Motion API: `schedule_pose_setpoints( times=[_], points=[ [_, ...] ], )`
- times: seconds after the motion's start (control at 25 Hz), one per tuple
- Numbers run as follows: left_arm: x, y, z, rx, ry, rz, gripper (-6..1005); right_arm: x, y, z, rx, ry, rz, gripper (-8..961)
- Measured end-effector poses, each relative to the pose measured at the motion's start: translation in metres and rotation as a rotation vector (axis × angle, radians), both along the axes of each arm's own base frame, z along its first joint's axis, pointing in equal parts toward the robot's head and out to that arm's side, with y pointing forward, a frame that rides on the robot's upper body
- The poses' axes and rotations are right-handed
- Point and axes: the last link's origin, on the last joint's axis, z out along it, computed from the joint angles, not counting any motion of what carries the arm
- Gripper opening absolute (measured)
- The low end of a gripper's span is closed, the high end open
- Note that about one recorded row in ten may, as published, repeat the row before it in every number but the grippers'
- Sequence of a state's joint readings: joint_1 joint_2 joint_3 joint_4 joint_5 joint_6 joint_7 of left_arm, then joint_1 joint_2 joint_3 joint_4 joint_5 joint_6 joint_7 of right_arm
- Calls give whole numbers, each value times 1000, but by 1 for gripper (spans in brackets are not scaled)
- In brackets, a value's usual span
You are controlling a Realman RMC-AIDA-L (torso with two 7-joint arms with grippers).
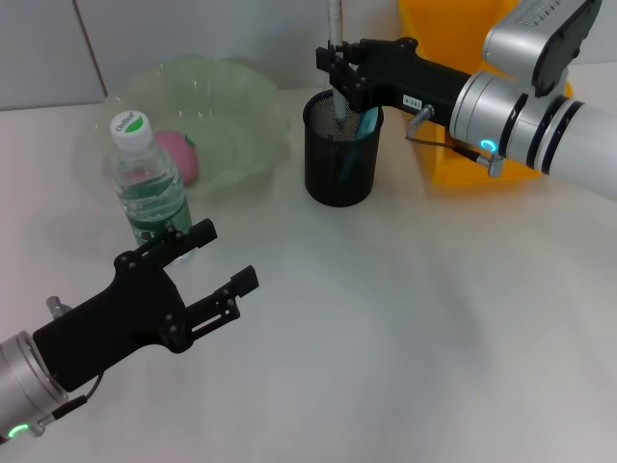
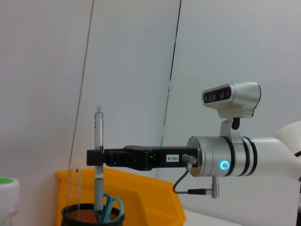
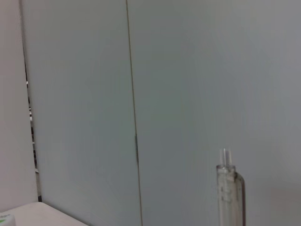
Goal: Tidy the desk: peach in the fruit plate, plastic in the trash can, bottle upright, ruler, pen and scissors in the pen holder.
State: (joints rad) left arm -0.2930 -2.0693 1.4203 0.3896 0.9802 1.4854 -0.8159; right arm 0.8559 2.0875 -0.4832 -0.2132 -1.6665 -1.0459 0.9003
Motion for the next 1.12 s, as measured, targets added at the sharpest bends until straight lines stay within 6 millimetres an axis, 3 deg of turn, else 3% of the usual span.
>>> schedule_pose_setpoints(
  times=[0.44, 0.68, 0.88, 0.96, 1.12],
  points=[
    [-1, -2, 0, -1, -4, 0, 775, 5, -2, -1, -5, 6, -17, 318],
    [0, -2, 1, -4, -9, -2, 776, 9, -10, 3, -11, 45, -6, 560],
    [1, 0, 3, -57, -43, 29, 776, 18, -24, 21, -66, 154, -7, 692],
    [1, 1, 6, -73, -53, 35, 776, 27, -36, 41, -120, 207, -7, 756],
    [1, 7, 15, -116, -71, 57, 776, 32, -51, 57, -205, 204, 9, 757]
  ],
)
